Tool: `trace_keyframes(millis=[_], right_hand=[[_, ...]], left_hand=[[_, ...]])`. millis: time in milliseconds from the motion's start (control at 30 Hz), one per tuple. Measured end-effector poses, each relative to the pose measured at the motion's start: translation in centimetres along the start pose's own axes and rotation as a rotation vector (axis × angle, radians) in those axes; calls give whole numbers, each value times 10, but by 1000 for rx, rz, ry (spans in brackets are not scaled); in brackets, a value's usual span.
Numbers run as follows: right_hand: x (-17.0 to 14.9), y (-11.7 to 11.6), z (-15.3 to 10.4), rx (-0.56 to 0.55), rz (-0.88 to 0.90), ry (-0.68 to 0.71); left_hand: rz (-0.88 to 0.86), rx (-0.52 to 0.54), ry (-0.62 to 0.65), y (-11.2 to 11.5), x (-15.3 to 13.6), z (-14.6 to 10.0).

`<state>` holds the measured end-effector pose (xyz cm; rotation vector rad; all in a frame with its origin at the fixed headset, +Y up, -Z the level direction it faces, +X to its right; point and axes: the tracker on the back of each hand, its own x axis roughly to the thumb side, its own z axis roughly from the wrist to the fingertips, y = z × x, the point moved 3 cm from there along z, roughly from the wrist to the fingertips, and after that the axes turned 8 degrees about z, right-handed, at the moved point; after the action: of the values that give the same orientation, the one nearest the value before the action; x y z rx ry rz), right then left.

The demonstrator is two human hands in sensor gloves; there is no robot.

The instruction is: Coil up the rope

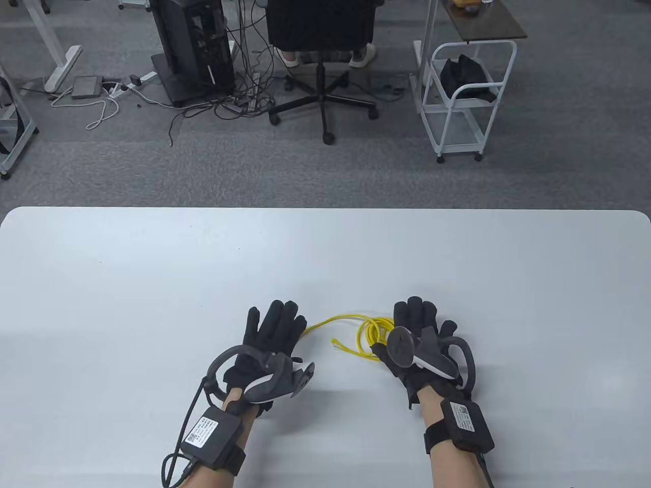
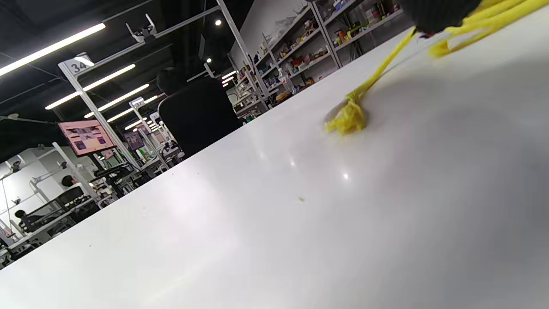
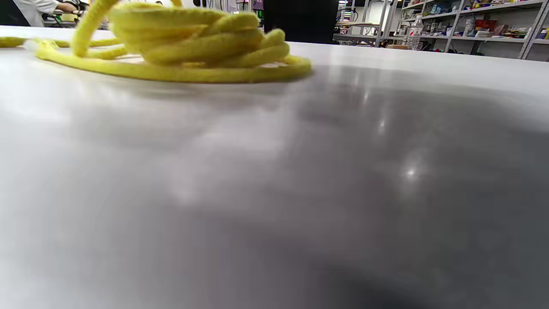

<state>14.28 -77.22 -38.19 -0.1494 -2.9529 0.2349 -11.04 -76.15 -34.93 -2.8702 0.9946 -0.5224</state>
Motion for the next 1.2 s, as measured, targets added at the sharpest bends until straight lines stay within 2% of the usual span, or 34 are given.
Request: trace_keyframes(millis=[133, 233, 367, 467, 567, 700, 800, 900, 1100, 1200], right_hand=[[6, 8, -1, -38, 13, 21], [8, 16, -2, -107, 54, 40], [6, 23, -4, -199, 123, 31], [4, 25, -4, -229, 169, 23], [2, 28, -3, -269, 219, 9], [4, 20, 4, -218, 246, -6], [12, 15, 11, -181, 183, 6], [23, 7, 22, -43, 152, -15], [31, -1, 28, -80, 17, -43], [30, 2, 27, -124, 31, -77]], left_hand=[[-31, 31, -24, -8, -5, -2], [-43, 44, -27, -9, -6, -2], [-110, 33, -33, -4, -8, 0], [-190, 30, -50, -2, -13, 0], [-196, 23, -53, 2, -14, 1], [-180, -4, -44, 8, -11, 1], [-141, 2, -39, 6, -11, 0], [-143, 10, -31, 3, -8, 0], [-127, 3, -4, 3, 2, 1], [-92, -3, 0, 3, 3, 2]])
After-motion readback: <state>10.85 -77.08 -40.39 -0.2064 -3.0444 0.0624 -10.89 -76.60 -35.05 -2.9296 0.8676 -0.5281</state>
